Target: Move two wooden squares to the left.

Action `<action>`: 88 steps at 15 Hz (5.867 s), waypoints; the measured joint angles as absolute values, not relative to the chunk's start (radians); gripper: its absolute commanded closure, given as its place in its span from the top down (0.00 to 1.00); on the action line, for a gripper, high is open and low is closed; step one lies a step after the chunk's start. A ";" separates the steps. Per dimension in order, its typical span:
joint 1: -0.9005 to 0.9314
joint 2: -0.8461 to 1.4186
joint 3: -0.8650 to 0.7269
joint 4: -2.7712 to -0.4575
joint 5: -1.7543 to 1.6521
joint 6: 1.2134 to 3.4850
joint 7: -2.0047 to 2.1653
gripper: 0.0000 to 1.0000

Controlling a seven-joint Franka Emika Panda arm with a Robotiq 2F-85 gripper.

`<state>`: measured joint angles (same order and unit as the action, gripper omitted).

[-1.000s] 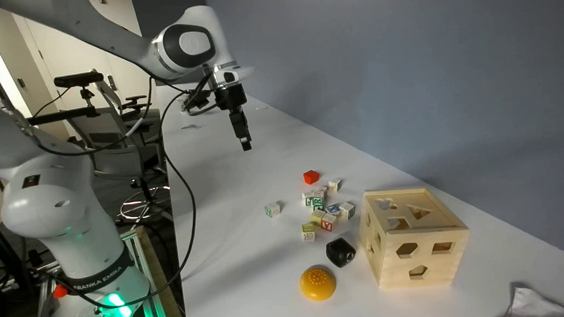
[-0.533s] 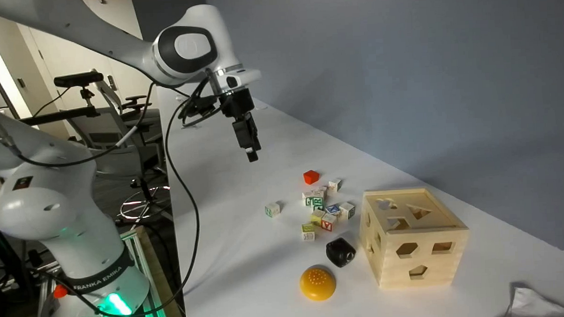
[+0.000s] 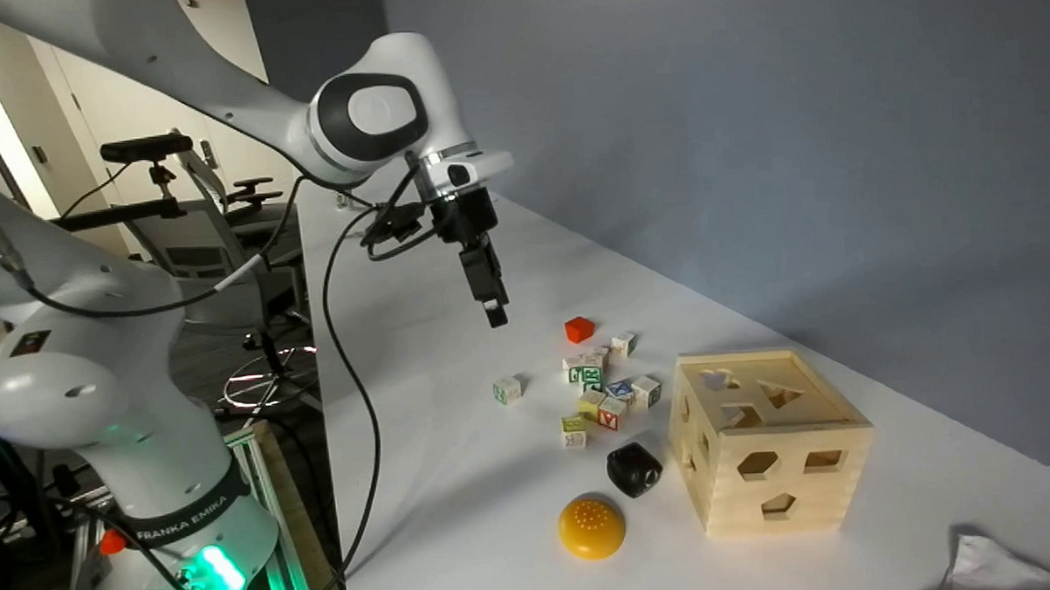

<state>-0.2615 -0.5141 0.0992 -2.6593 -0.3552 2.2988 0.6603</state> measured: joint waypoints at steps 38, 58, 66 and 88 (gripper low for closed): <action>-0.310 -0.074 -0.037 -2.523 -0.442 2.755 0.712 1.00; -0.130 -0.015 -0.105 -2.464 -0.442 2.754 0.819 0.09; -0.071 -0.110 0.023 -2.499 -0.453 2.489 0.822 0.09; 0.036 0.195 0.062 -2.313 -1.007 2.156 1.107 0.70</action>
<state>0.0361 0.1947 0.0621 -2.3135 -1.0066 2.1561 1.1070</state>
